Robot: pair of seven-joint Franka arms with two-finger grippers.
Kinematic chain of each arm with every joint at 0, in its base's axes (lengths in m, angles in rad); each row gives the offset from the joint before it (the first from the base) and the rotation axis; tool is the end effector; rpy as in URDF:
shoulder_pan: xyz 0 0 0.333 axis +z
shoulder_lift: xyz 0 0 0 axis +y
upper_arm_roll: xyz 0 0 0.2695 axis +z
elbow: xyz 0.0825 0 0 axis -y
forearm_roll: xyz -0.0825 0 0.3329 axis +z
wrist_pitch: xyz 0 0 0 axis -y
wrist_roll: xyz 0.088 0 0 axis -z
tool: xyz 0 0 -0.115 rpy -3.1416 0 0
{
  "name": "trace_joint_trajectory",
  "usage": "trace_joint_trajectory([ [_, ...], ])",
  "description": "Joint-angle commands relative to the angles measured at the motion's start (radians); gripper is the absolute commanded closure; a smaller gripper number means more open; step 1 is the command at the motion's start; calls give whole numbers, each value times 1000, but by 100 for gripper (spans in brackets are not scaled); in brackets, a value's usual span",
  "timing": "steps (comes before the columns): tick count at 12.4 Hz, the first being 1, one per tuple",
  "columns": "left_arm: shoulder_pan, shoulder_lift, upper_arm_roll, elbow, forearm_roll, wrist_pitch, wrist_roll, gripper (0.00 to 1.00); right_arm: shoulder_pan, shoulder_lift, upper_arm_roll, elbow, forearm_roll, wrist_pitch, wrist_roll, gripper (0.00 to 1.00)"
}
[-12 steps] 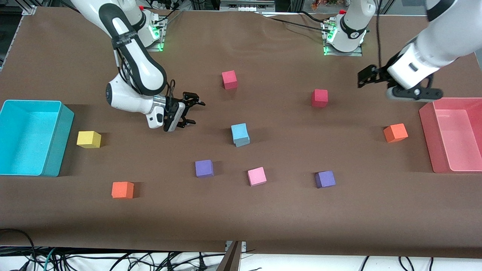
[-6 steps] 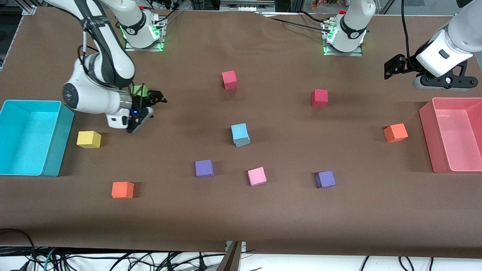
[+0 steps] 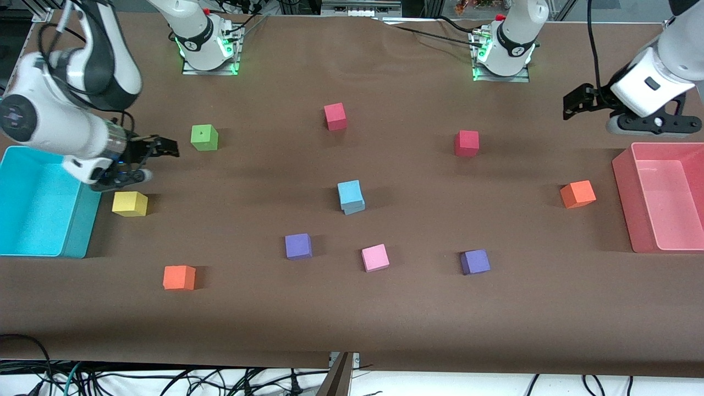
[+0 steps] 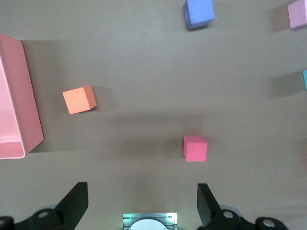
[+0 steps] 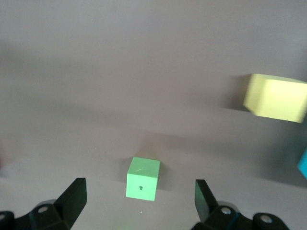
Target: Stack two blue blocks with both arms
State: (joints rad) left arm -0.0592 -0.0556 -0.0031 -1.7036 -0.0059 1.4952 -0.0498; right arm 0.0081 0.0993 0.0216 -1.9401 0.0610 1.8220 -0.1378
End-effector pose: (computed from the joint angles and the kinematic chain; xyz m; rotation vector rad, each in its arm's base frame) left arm 0.4742 -0.0303 0.5362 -3.1295 0.0195 0.2397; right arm 0.5039 0.0203 0.3851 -3.0451 -0.2227 0.3278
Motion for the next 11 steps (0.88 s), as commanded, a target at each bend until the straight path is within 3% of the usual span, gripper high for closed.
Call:
trace_joint_trajectory([
  [1,-28,53,55,65,4,-10,18,0,-16,0,-18,221,-67,-153,49,0],
  [3,-89,48,115,58,4,-10,13,0,-30,-6,-19,276,-112,-174,49,0],
  [6,-84,49,115,67,4,-23,11,0,-74,-33,-15,305,-89,-178,49,0],
  [11,-68,53,118,73,3,-18,11,0,-54,-58,0,297,-72,-175,64,0],
])
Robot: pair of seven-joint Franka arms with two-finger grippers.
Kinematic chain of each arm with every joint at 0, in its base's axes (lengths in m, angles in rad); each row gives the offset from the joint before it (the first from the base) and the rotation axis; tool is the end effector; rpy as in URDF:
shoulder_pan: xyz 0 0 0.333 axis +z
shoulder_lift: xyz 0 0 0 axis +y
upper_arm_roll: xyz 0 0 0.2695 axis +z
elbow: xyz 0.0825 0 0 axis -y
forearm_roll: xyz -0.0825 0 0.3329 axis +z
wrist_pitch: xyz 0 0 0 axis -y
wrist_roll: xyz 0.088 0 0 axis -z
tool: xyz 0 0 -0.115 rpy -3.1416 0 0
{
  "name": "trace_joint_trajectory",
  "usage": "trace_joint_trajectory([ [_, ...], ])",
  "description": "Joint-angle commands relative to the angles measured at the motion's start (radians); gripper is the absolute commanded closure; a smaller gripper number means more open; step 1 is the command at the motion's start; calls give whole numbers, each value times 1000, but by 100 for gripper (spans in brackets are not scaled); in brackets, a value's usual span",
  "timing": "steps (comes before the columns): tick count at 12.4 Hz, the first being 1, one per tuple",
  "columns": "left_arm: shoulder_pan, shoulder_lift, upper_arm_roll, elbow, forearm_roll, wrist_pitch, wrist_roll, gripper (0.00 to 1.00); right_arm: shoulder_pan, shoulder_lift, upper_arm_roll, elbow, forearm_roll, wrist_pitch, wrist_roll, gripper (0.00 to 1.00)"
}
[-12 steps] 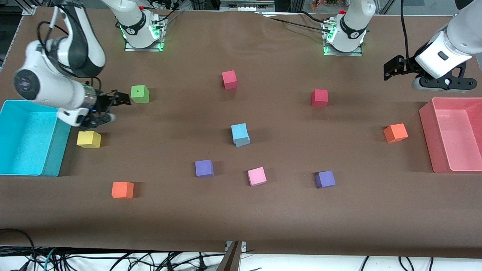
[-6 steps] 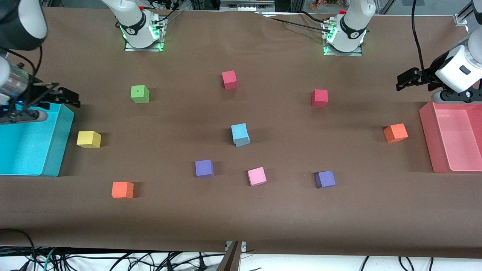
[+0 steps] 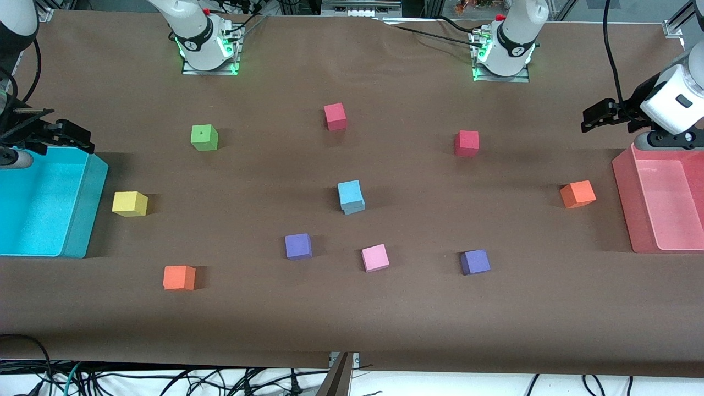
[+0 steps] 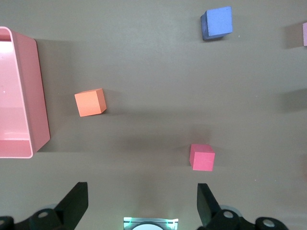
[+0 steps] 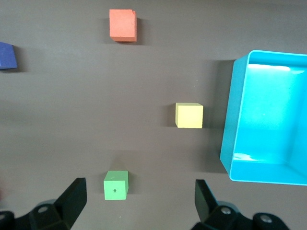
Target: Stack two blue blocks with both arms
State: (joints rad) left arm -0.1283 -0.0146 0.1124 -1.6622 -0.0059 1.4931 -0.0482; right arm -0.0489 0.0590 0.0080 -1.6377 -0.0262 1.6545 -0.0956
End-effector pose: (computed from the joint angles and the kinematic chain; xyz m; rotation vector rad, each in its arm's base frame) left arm 0.4860 -0.0081 0.5332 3.1292 0.0503 -0.2426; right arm 0.5214 -0.0242 0.5186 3.1169 0.0895 -0.0684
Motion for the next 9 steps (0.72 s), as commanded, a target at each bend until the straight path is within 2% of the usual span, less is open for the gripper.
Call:
trace_joint_trajectory([
  [1,1,13,3,32,3,-11,11,0,0,-39,15,-7,25,-13,17,0],
  [3,9,18,15,36,-49,-13,16,0,1,-42,13,-16,23,-41,17,0],
  [6,22,30,16,38,-45,-16,56,0,3,-65,20,-21,23,-90,16,0],
  [9,22,32,15,58,-43,-17,57,0,3,-126,4,-97,25,-58,10,0],
])
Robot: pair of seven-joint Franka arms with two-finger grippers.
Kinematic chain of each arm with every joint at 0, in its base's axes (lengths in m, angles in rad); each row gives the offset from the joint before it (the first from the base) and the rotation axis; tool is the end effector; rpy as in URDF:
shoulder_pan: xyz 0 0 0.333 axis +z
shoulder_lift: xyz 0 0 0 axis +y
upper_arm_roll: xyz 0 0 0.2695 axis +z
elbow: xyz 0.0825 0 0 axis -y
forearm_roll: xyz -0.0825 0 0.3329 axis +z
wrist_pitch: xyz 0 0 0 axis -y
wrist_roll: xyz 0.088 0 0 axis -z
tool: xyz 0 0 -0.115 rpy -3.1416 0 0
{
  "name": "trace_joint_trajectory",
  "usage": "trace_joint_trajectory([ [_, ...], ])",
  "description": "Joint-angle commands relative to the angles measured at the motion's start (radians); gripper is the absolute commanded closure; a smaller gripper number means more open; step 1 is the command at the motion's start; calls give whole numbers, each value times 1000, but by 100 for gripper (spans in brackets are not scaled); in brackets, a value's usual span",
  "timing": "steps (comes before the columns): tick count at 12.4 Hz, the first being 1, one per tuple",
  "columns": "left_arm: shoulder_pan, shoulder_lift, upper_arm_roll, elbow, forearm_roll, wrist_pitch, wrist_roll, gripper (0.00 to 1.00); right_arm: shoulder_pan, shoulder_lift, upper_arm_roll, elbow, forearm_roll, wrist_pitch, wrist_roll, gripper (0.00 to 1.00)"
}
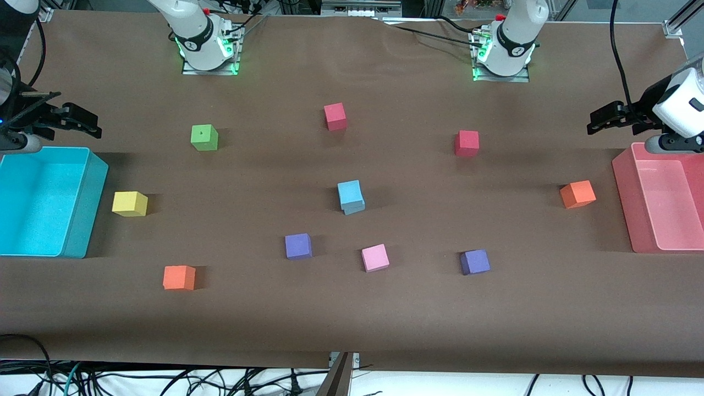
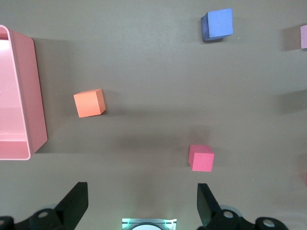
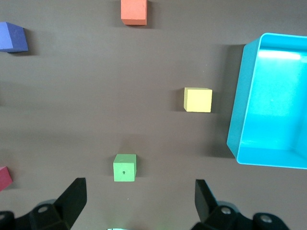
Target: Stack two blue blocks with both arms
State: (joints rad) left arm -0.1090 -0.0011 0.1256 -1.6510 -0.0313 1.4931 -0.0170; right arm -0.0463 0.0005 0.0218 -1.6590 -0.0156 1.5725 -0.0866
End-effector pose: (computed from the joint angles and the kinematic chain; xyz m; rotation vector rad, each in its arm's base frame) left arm 0.4895 0.0044 0.5313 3.1002 0.0521 -0.2436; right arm 0.4990 -0.0140 0.5329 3.1263 0.0982 -0.1373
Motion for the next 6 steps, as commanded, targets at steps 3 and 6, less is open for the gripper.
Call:
trace_joint_trajectory([
  [3,3,30,0,48,-18,-17,28,0,25,-66,-45,-68,14,20,1,0],
  [6,3,32,-1,48,-19,-17,28,0,29,-63,-57,-67,14,17,1,0],
])
